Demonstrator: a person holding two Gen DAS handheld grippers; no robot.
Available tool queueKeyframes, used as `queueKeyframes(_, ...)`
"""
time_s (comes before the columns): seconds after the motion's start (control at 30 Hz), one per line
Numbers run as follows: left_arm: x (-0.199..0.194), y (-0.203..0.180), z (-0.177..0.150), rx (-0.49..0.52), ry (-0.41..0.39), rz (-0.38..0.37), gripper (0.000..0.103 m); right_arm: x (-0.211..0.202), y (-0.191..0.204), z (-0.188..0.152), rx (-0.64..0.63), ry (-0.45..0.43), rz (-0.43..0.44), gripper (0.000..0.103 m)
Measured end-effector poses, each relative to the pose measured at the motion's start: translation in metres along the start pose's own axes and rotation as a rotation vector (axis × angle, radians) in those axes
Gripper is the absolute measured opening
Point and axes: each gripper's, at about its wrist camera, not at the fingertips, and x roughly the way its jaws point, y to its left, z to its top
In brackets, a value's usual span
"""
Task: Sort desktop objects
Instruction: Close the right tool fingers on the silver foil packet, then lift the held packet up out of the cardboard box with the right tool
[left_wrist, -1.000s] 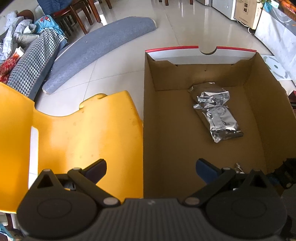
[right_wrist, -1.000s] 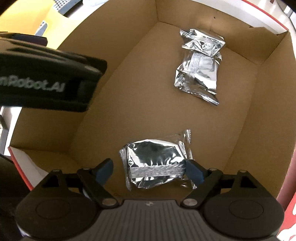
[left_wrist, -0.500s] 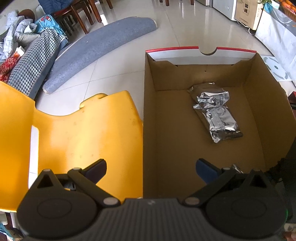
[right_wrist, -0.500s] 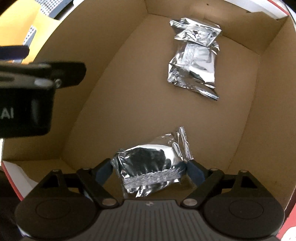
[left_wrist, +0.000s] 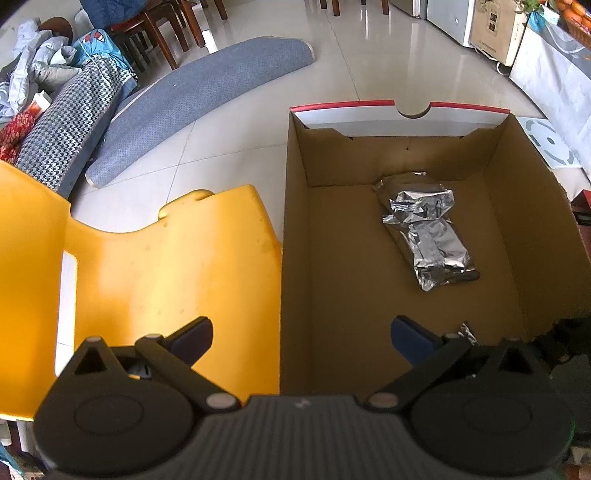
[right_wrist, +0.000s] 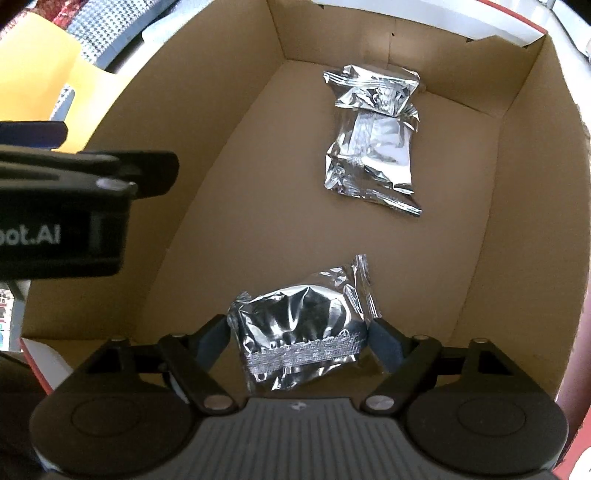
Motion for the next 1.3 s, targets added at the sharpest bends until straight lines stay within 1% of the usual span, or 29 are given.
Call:
queueKeyframes(0.17, -0.001, 0.000, 0.000, -0.001, 0.000, 0.002, 0.103, -0.002, -0.002, 0.003, 0.020, -0.002, 0.008, 0.082)
queueKeyframes(0.27, -0.001, 0.001, 0.000, -0.008, -0.002, 0.000, 0.103, -0.010, -0.003, 0.007, 0.038, -0.029, 0.023, 0.081)
queueKeyframes(0.3, -0.002, 0.001, 0.001, -0.012, -0.003, -0.001, 0.103, -0.013, -0.004, 0.008, 0.038, -0.039, 0.024, 0.068)
queueKeyframes(0.33, -0.002, 0.002, 0.001, -0.014, -0.004, -0.002, 0.103, -0.015, -0.004, 0.009, 0.039, -0.049, 0.025, 0.065)
queueKeyframes(0.4, -0.003, 0.002, 0.001, -0.016, -0.009, -0.003, 0.103, -0.021, -0.003, 0.011, 0.039, -0.063, 0.030, 0.064)
queueKeyframes(0.47, -0.003, 0.001, 0.001, -0.016, -0.010, -0.001, 0.103, -0.019, -0.004, 0.012, 0.040, -0.049, 0.029, 0.064)
queueKeyframes(0.53, -0.002, 0.000, 0.001, -0.016, -0.005, 0.001, 0.103, -0.016, -0.005, 0.014, 0.042, -0.029, 0.020, 0.064)
queueKeyframes(0.6, -0.002, 0.000, 0.001, -0.017, -0.005, -0.002, 0.103, -0.019, -0.005, 0.017, 0.036, -0.033, 0.037, 0.066)
queueKeyframes(0.7, -0.001, -0.001, 0.001, -0.014, -0.002, 0.002, 0.103, -0.024, -0.003, 0.020, 0.010, -0.037, 0.051, 0.076)
queueKeyframes(0.9, -0.002, 0.000, 0.000, -0.022, 0.000, 0.000, 0.103, -0.022, 0.007, 0.029, -0.082, -0.015, 0.007, 0.078)
queueKeyframes(1.07, -0.001, 0.000, 0.000, -0.022, 0.004, 0.012, 0.103, -0.015, 0.009, 0.041, -0.081, 0.006, -0.006, 0.079)
queueKeyframes(1.23, 0.001, -0.001, 0.000, -0.007, 0.007, 0.045, 0.103, -0.009, 0.011, 0.052, -0.080, 0.027, -0.018, 0.083)
queueKeyframes(1.3, 0.002, -0.001, 0.000, -0.005, 0.010, 0.044, 0.103, -0.006, 0.012, 0.057, -0.079, 0.035, -0.023, 0.083)
